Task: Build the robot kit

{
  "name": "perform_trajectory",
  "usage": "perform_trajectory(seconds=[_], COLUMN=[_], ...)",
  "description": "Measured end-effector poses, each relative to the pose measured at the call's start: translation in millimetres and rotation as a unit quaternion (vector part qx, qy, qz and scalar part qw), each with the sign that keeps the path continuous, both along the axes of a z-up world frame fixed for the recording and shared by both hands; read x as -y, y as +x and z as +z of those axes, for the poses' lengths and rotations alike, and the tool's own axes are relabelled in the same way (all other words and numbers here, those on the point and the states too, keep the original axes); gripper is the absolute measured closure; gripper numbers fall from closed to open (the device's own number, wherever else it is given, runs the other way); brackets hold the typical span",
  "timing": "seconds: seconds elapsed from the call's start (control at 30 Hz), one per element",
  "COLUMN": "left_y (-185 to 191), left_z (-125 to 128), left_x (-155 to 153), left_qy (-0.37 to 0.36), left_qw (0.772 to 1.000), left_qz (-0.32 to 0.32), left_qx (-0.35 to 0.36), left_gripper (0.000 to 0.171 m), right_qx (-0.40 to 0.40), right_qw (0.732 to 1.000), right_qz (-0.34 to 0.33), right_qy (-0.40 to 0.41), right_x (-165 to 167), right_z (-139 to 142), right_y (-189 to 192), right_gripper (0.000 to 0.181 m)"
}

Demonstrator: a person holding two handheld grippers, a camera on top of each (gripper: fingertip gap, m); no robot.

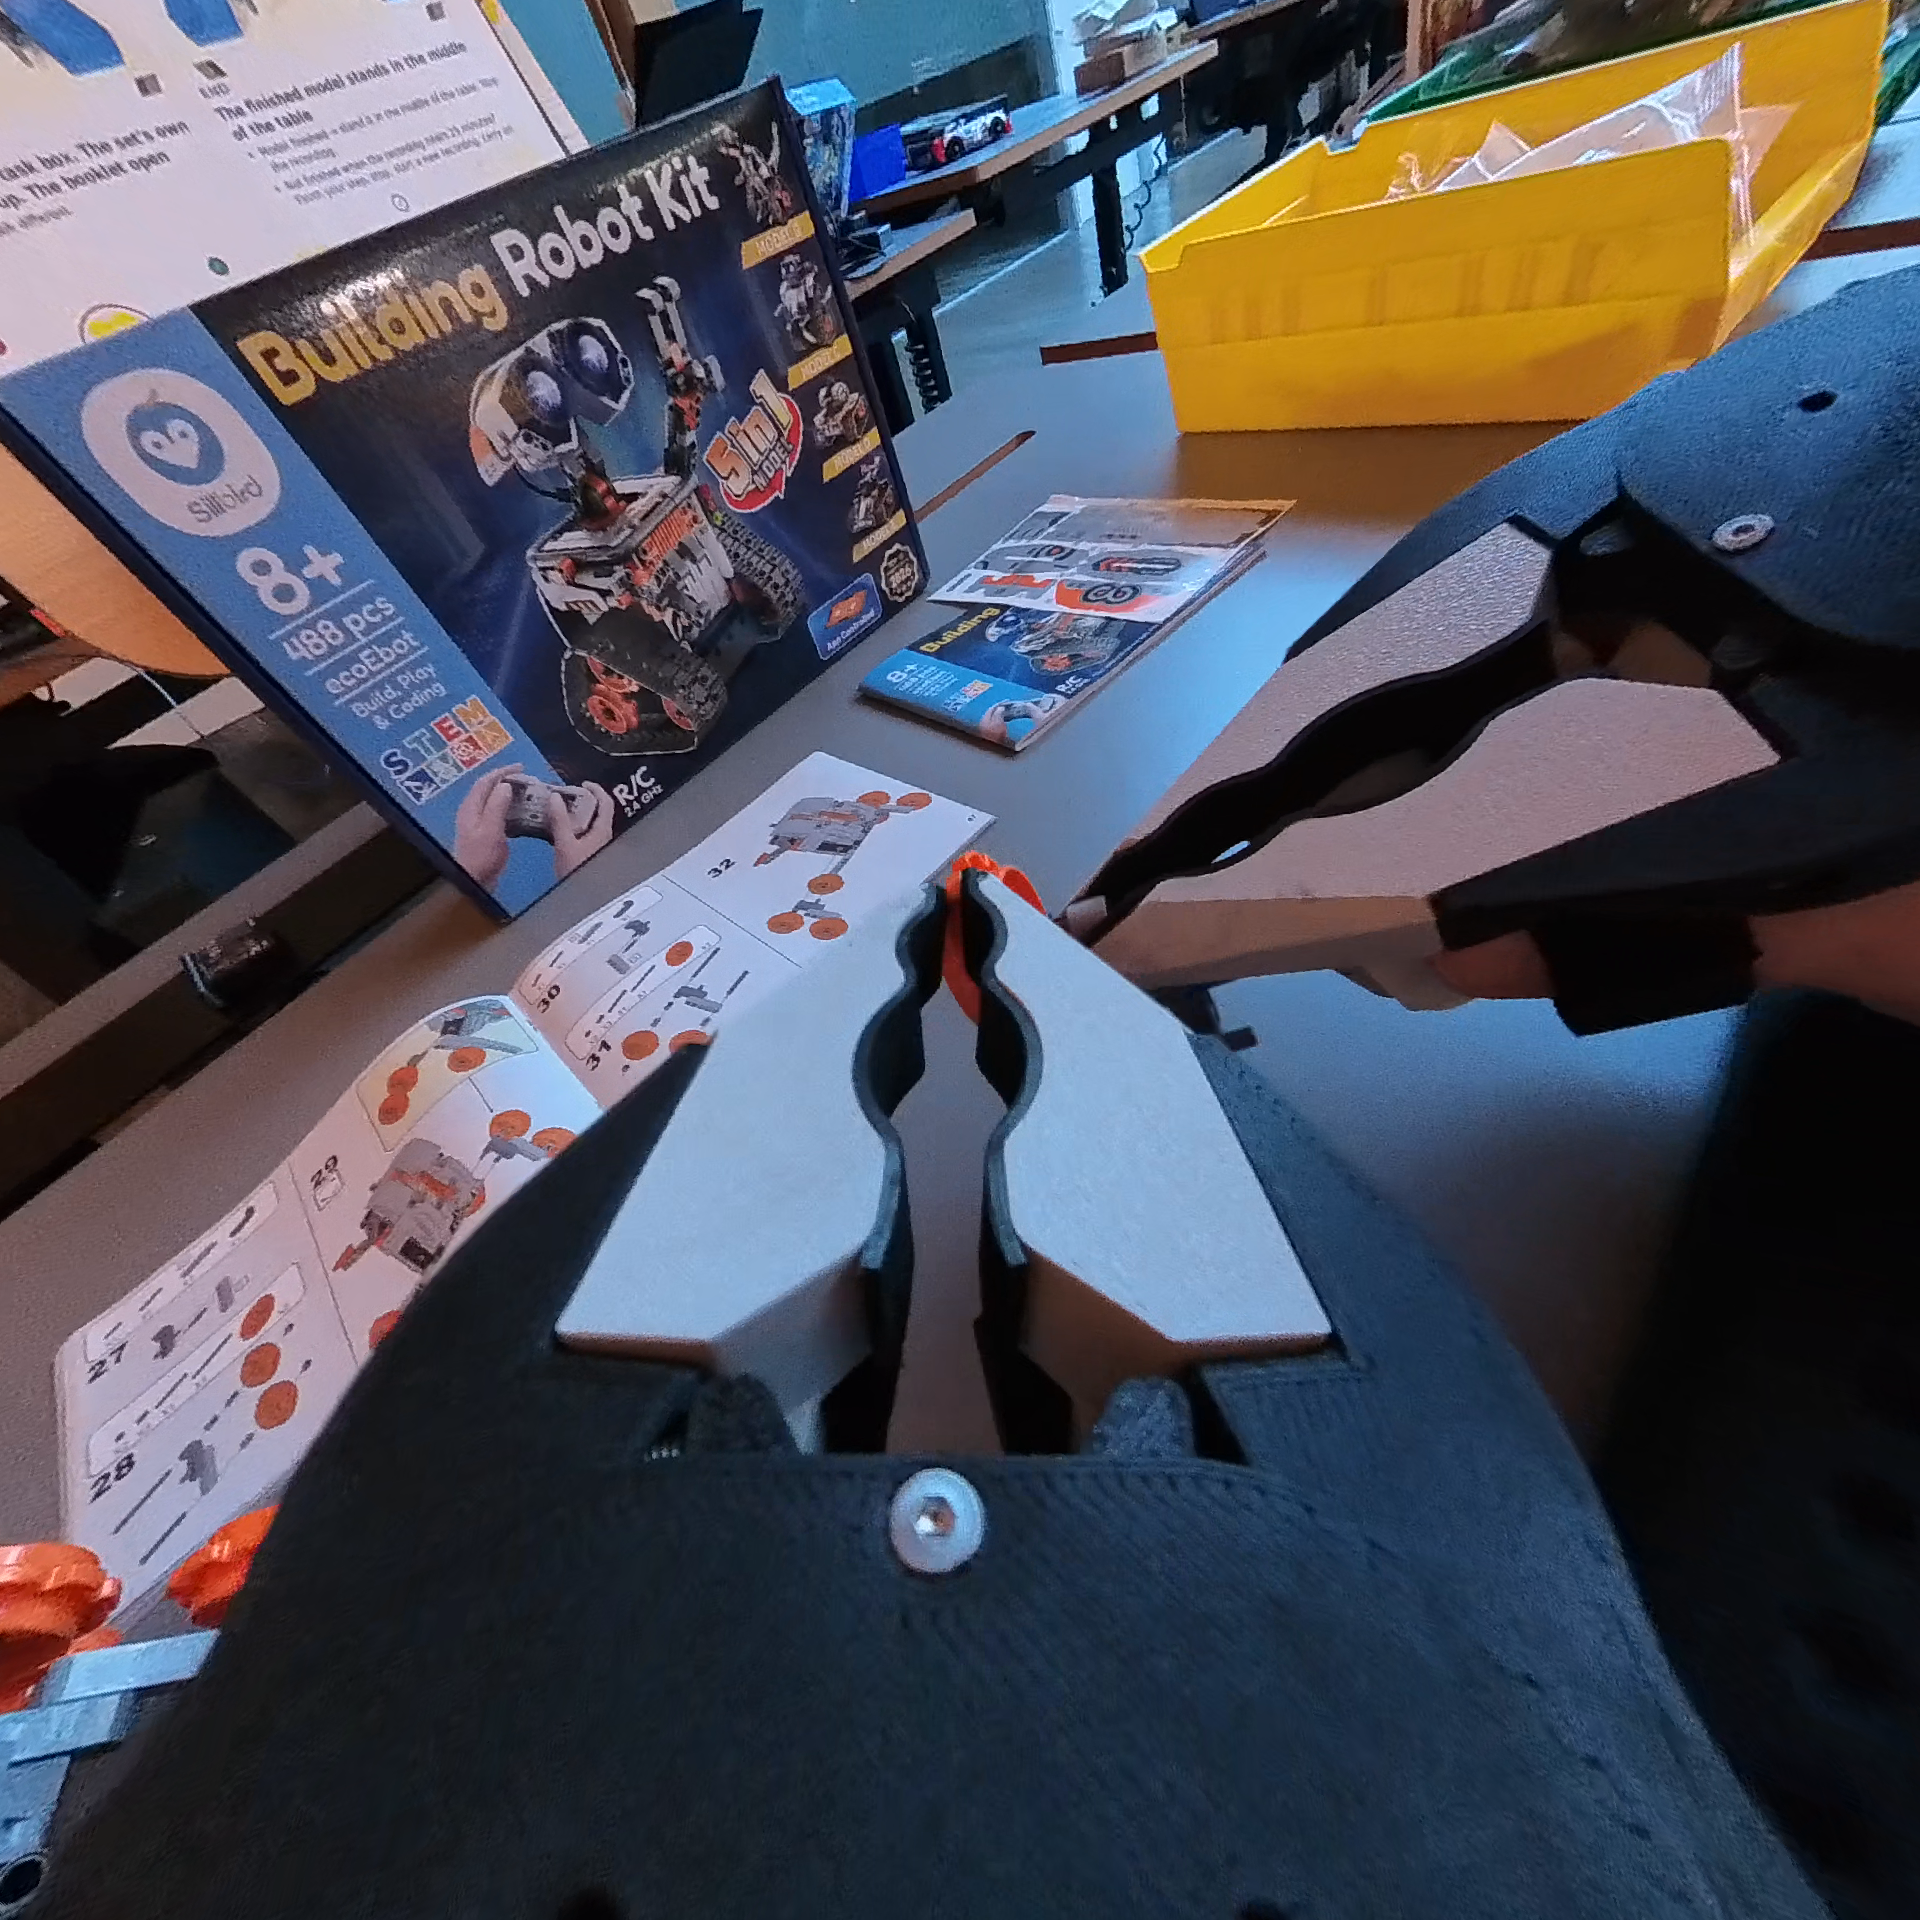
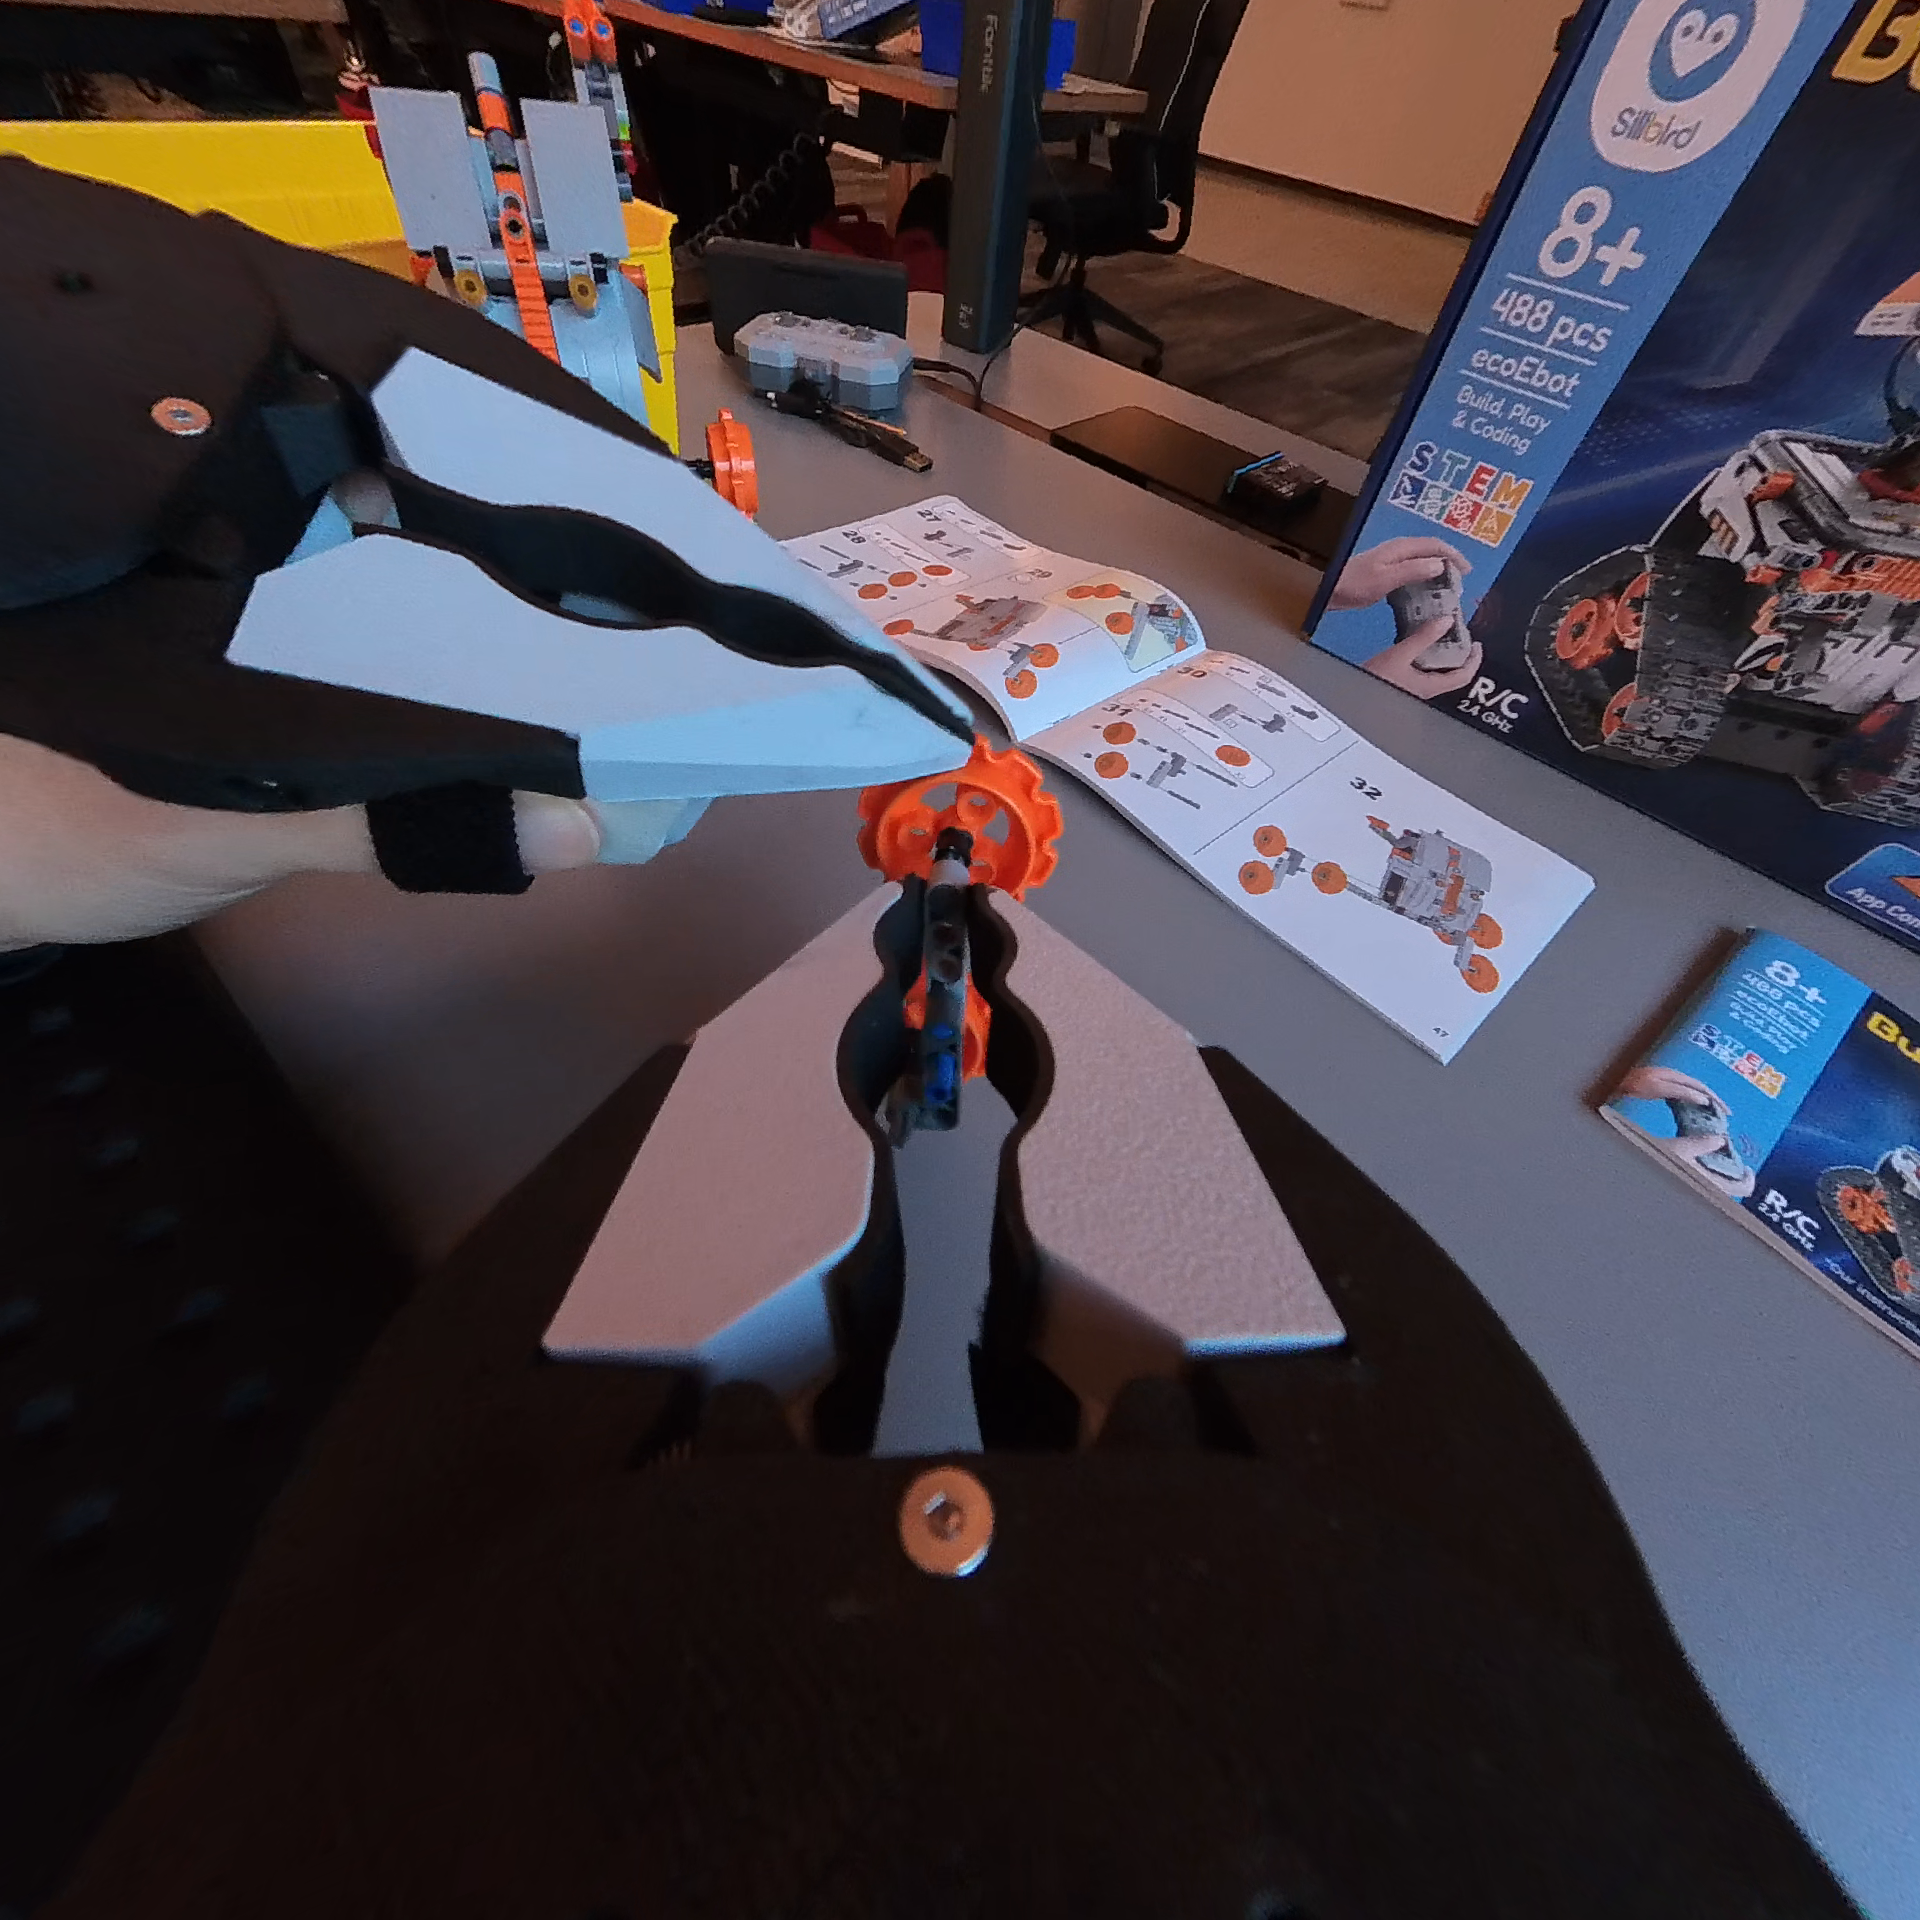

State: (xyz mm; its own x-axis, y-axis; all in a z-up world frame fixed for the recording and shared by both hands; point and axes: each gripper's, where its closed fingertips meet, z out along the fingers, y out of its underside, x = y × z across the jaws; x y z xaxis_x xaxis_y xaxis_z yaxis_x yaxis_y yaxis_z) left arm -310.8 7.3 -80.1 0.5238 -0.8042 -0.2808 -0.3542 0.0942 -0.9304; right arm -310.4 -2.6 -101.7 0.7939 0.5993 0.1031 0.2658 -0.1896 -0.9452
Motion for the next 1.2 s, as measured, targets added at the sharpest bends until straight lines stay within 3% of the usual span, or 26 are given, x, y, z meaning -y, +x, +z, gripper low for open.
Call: perform_trajectory(seconds=[0.13,0.27,0.4,0.5,0.6,0.83,1.03,1.1,1.2], left_y=[0.4,1.5,0.2,-4.8,-5.5,4.1,4.3,3.7,5.1], left_z=[-1.8,-8.1,-7.8,-4.4,-2.7,14.3,50.2,58.3,57.1], left_x=[-0.3,-1.4,0.4,6.0,16.1,19.6,28.9,38.4,41.5], left_qy=[-0.015,-0.081,-0.189,-0.239,-0.284,-0.325,-0.342,-0.332,-0.332], left_qw=[1.0,0.996,0.975,0.957,0.935,0.9,0.844,0.835,0.836], left_qz=[-0.003,-0.016,-0.035,-0.038,-0.048,-0.112,-0.224,-0.274,-0.29], left_qx=[0.004,0.041,0.112,0.159,0.208,0.267,0.347,0.341,0.326], left_gripper=[0.171,0.171,0.157,0.157,0.152,0.136,0.142,0.15,0.155], right_qx=[-0.009,0.053,0.122,0.136,0.107,-0.06,-0.178,-0.212,-0.207], right_qw=[1.0,0.994,0.972,0.967,0.97,0.963,0.931,0.916,0.917], right_qz=[0.012,0.076,0.128,0.135,0.14,0.193,0.254,0.275,0.277], right_qy=[-0.008,-0.064,-0.154,-0.165,-0.17,-0.179,-0.193,-0.2,-0.197], right_x=[1.7,2.8,0.9,-8.4,-14.0,-8.8,7.8,12.4,11.8], right_z=[1.8,-4.4,4.0,21.4,31.6,54.3,81.0,91.1,90.4], right_y=[1.7,2.5,15.2,21.8,18.9,-13.0,-28.1,-31.7,-33.0], right_gripper=[0.174,0.174,0.175,0.175,0.175,0.175,0.175,0.175,0.175])
